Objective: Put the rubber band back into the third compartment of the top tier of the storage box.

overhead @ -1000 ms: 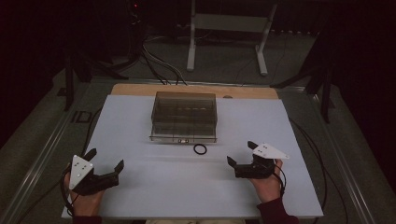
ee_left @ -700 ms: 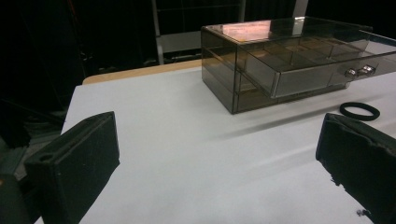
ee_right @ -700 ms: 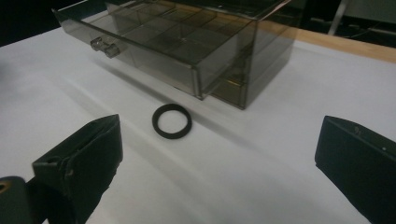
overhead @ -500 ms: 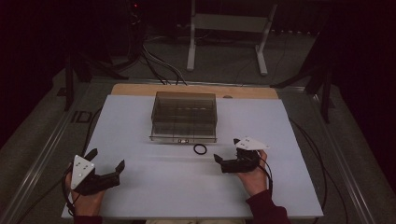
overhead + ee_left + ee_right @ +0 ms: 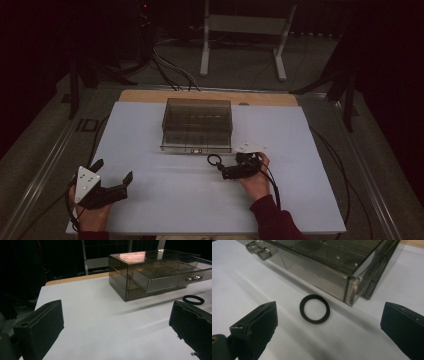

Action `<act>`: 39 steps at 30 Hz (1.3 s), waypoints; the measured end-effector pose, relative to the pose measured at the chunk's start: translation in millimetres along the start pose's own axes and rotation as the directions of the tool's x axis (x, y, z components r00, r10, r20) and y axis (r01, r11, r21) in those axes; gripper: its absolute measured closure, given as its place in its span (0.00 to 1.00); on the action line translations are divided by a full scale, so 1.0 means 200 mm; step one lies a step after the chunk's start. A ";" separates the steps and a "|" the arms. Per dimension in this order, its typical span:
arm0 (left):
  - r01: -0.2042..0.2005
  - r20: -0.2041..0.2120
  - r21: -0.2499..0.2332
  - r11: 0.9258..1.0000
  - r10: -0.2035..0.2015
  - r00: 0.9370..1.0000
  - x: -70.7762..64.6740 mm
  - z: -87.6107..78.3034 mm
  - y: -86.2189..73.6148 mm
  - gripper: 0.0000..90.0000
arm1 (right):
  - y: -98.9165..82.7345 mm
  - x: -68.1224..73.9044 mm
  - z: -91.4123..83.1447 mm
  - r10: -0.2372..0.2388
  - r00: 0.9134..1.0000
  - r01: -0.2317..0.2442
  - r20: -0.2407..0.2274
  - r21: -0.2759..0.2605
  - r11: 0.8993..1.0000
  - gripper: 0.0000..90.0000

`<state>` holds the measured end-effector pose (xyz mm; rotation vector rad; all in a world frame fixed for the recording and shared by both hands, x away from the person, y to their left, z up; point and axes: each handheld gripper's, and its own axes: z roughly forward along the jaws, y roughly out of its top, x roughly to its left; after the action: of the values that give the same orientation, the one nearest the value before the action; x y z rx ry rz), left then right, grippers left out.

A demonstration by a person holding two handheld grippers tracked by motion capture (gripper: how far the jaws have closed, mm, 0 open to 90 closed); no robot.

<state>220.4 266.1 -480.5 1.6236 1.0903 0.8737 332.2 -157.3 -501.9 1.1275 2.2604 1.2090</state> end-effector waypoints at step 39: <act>-0.004 -0.002 0.008 1.000 0.004 1.000 0.00 0.00 0.00 0.00 | -0.04 0.04 0.17 -0.050 0.998 0.046 0.029 0.130 0.990 0.70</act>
<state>220.9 265.7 -481.6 1.6326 1.0938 0.8749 344.5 -135.4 -527.9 1.1235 2.3566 1.0314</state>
